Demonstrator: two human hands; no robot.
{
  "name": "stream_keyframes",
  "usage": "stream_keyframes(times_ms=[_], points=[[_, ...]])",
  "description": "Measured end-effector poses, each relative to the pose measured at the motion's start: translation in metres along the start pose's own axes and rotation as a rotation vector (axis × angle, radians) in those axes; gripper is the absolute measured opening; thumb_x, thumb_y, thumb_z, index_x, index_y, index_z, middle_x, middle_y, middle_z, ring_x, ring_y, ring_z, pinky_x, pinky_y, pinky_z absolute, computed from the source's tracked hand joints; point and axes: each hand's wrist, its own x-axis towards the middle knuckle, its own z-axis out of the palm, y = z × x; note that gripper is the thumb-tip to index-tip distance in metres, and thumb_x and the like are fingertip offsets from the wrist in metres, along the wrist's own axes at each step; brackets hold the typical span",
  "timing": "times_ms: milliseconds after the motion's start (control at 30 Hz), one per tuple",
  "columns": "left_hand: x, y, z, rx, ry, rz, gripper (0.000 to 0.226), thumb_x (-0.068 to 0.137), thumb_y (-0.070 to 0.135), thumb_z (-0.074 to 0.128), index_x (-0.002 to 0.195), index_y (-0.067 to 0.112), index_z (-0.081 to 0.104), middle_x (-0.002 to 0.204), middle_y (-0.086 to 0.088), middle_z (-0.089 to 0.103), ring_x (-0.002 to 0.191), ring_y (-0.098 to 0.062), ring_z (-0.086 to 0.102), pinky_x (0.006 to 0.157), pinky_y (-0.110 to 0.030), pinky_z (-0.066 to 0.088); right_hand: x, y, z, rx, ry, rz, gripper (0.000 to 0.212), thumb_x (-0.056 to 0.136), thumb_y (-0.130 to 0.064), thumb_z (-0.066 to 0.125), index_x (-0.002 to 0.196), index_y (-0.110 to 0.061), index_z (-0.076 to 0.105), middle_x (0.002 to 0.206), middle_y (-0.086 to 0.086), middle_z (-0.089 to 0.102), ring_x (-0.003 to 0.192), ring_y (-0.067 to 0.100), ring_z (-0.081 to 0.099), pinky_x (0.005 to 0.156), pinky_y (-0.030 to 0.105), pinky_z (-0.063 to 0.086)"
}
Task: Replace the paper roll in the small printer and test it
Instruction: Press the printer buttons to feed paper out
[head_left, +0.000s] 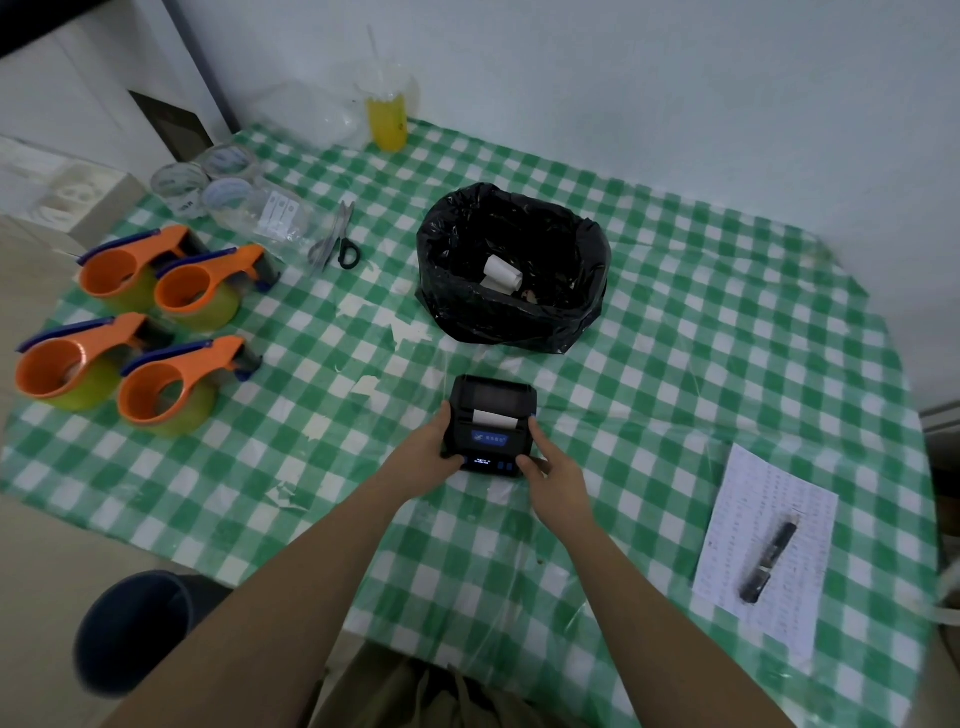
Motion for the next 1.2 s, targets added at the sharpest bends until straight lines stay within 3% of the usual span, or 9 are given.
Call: stream_keyframes(times_ms=[233, 400, 500, 600, 700, 800, 933, 1033, 1200], points=[[0.004, -0.007, 0.0, 0.003, -0.044, -0.077, 0.083, 0.089, 0.01, 0.056, 0.149, 0.015, -0.001, 0.152, -0.011, 0.034, 0.136, -0.027, 0.038, 0.109, -0.036, 0.035, -0.003, -0.002, -0.005, -0.024, -0.093, -0.002, 0.068, 0.092, -0.014, 0.057, 0.144, -0.039, 0.022, 0.135, 0.01, 0.056, 0.07, -0.001, 0.05, 0.056, 0.016, 0.041], [0.005, -0.008, 0.001, 0.004, -0.043, -0.077, 0.083, 0.089, 0.009, 0.056, 0.149, 0.017, -0.002, 0.15, -0.01, 0.036, 0.135, -0.027, 0.039, 0.108, -0.037, 0.036, -0.005, -0.003, -0.002, -0.024, -0.078, -0.014, 0.071, 0.09, -0.016, 0.06, 0.144, -0.038, 0.021, 0.137, 0.006, 0.054, 0.119, 0.019, 0.056, 0.077, 0.034, 0.054], [0.005, -0.008, 0.002, 0.004, -0.042, -0.078, 0.083, 0.089, 0.008, 0.056, 0.149, 0.017, -0.001, 0.15, -0.01, 0.036, 0.135, -0.027, 0.039, 0.108, -0.037, 0.036, -0.004, -0.003, -0.002, -0.068, -0.052, -0.019, 0.072, 0.088, -0.019, 0.062, 0.144, -0.039, 0.021, 0.133, 0.008, 0.059, 0.106, 0.017, 0.063, 0.077, 0.039, 0.056], [0.005, -0.009, 0.001, 0.001, -0.05, -0.087, 0.083, 0.089, 0.009, 0.056, 0.149, 0.016, -0.002, 0.151, -0.011, 0.035, 0.135, -0.027, 0.039, 0.108, -0.037, 0.036, -0.004, -0.003, 0.002, -0.127, -0.021, -0.019, 0.071, 0.088, -0.021, 0.062, 0.144, -0.037, 0.02, 0.124, 0.012, 0.064, 0.067, 0.007, 0.053, 0.061, 0.024, 0.049], [0.005, -0.009, 0.001, -0.002, -0.045, -0.08, 0.084, 0.088, 0.007, 0.056, 0.149, 0.016, -0.002, 0.151, -0.01, 0.034, 0.136, -0.026, 0.038, 0.108, -0.034, 0.035, -0.004, -0.003, 0.008, -0.23, -0.005, -0.034, 0.069, 0.091, -0.023, 0.057, 0.146, -0.034, 0.017, 0.128, 0.012, 0.062, 0.078, 0.018, 0.059, 0.052, 0.014, 0.038], [0.005, -0.008, 0.001, -0.006, -0.041, -0.076, 0.084, 0.089, 0.007, 0.056, 0.149, 0.016, -0.002, 0.152, -0.009, 0.032, 0.137, -0.026, 0.037, 0.108, -0.034, 0.035, -0.004, -0.002, 0.009, -0.247, -0.025, -0.026, 0.067, 0.094, -0.023, 0.054, 0.146, -0.035, 0.014, 0.136, 0.011, 0.056, 0.103, 0.026, 0.063, 0.067, 0.025, 0.048], [0.005, -0.007, 0.003, -0.008, -0.043, -0.086, 0.082, 0.09, 0.008, 0.054, 0.148, 0.016, -0.003, 0.154, -0.008, 0.029, 0.138, -0.025, 0.034, 0.108, -0.031, 0.033, -0.003, -0.001, 0.003, -0.235, -0.058, -0.019, 0.065, 0.094, -0.022, 0.053, 0.146, -0.036, 0.017, 0.125, 0.015, 0.062, 0.084, 0.019, 0.056, 0.053, 0.015, 0.035], [0.005, -0.006, 0.004, -0.018, -0.043, -0.093, 0.082, 0.09, 0.008, 0.054, 0.148, 0.016, -0.003, 0.155, -0.008, 0.027, 0.14, -0.025, 0.031, 0.11, -0.031, 0.031, -0.002, 0.0, 0.005, -0.221, -0.041, 0.001, 0.065, 0.093, -0.023, 0.054, 0.145, -0.038, 0.018, 0.127, 0.012, 0.062, 0.087, 0.023, 0.06, 0.053, 0.017, 0.037], [0.006, -0.009, 0.003, -0.03, -0.038, -0.101, 0.083, 0.089, 0.009, 0.056, 0.148, 0.015, -0.002, 0.155, -0.01, 0.026, 0.141, -0.025, 0.03, 0.112, -0.035, 0.029, -0.002, 0.002, 0.003, -0.2, -0.049, 0.002, 0.066, 0.093, -0.023, 0.055, 0.145, -0.038, 0.017, 0.125, 0.014, 0.063, 0.063, 0.003, 0.045, 0.051, 0.013, 0.033]])
